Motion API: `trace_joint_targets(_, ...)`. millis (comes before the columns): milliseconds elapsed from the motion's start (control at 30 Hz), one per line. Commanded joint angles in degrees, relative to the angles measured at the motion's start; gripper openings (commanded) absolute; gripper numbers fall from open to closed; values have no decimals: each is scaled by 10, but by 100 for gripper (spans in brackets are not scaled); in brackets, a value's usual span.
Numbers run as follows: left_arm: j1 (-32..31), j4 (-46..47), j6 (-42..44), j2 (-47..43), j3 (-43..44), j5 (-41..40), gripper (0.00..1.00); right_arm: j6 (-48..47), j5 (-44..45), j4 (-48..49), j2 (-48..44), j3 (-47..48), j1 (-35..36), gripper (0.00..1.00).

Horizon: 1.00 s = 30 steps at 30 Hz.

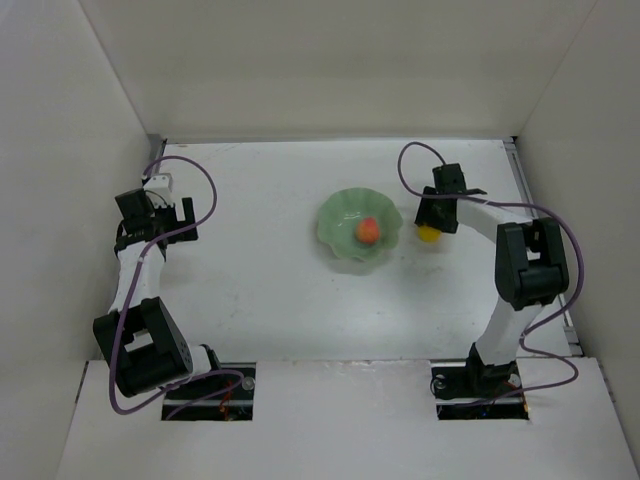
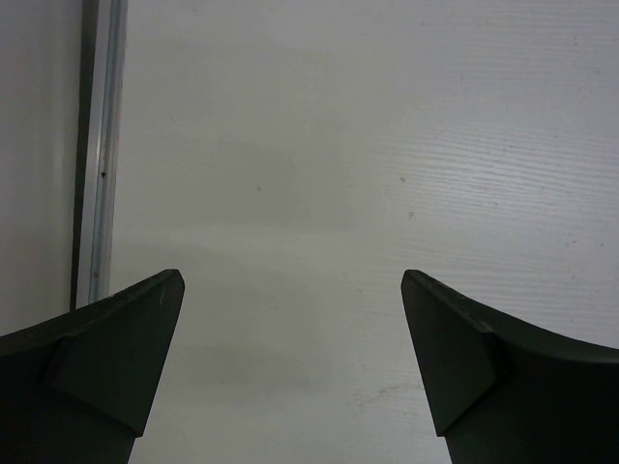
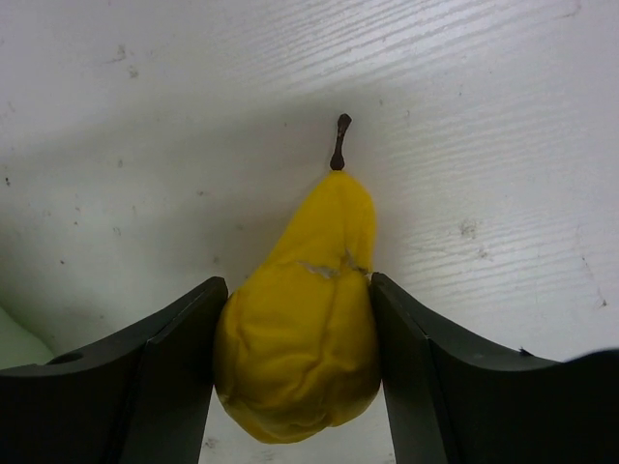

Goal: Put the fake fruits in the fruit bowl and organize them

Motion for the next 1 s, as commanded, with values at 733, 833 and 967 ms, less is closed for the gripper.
trace_joint_targets(733, -1, 21, 10, -24, -11, 6, 100, -6, -32, 88, 23, 163, 255, 19)
trace_joint_targets(833, 0, 21, 10, -25, -12, 6, 100, -4, -35, 82, 49, 183, 257, 34)
trace_joint_targets(967, 0, 21, 10, -26, -13, 9, 100, -11, -42, 82, 38, 181, 257, 100)
